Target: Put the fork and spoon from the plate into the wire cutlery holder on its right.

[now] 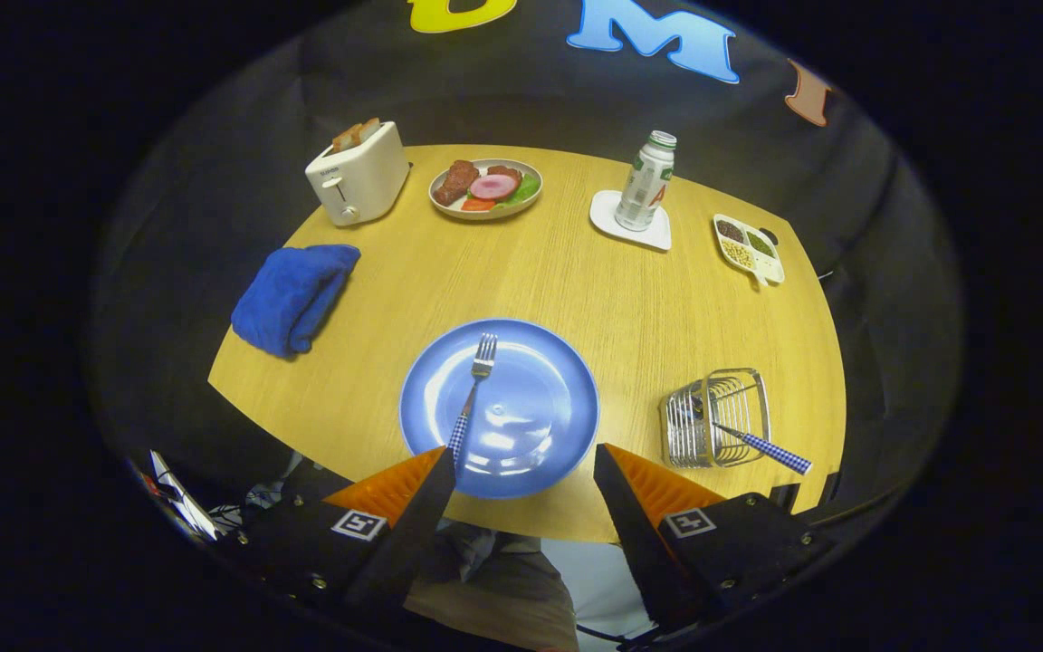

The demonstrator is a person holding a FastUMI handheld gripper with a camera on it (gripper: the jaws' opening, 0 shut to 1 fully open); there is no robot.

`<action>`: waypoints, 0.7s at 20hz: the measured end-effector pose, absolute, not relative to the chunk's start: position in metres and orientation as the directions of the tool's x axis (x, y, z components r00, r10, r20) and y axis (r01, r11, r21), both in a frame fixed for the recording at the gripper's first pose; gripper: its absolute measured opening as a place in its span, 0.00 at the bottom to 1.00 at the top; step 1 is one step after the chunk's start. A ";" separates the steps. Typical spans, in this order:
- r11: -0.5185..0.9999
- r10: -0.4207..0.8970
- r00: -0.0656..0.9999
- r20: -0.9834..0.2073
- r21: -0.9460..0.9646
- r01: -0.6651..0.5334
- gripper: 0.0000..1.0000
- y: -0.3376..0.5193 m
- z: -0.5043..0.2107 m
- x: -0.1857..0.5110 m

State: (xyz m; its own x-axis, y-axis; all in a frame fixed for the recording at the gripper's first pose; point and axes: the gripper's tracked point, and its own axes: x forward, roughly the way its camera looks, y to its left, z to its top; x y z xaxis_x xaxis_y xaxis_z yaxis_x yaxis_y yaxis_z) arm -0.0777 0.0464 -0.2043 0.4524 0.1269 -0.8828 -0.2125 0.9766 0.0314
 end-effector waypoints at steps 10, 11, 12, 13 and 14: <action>0.983 0.179 0.436 -0.882 0.140 -0.121 0.96 0.087 -0.255 -0.074; 0.983 0.179 0.424 -0.888 0.144 -0.113 0.97 0.091 -0.263 -0.073; 0.983 0.181 0.413 -0.892 0.150 -0.108 0.96 0.093 -0.271 -0.071; 0.984 0.177 0.400 -0.899 0.147 -0.105 0.96 0.095 -0.279 -0.071; 0.985 0.165 0.368 -0.915 0.136 -0.104 0.96 0.095 -0.289 -0.074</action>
State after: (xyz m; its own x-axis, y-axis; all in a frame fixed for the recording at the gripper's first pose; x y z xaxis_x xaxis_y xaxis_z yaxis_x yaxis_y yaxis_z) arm -0.0738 0.0954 -0.2887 0.3679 0.1649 -0.9151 -0.1038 0.9853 0.1358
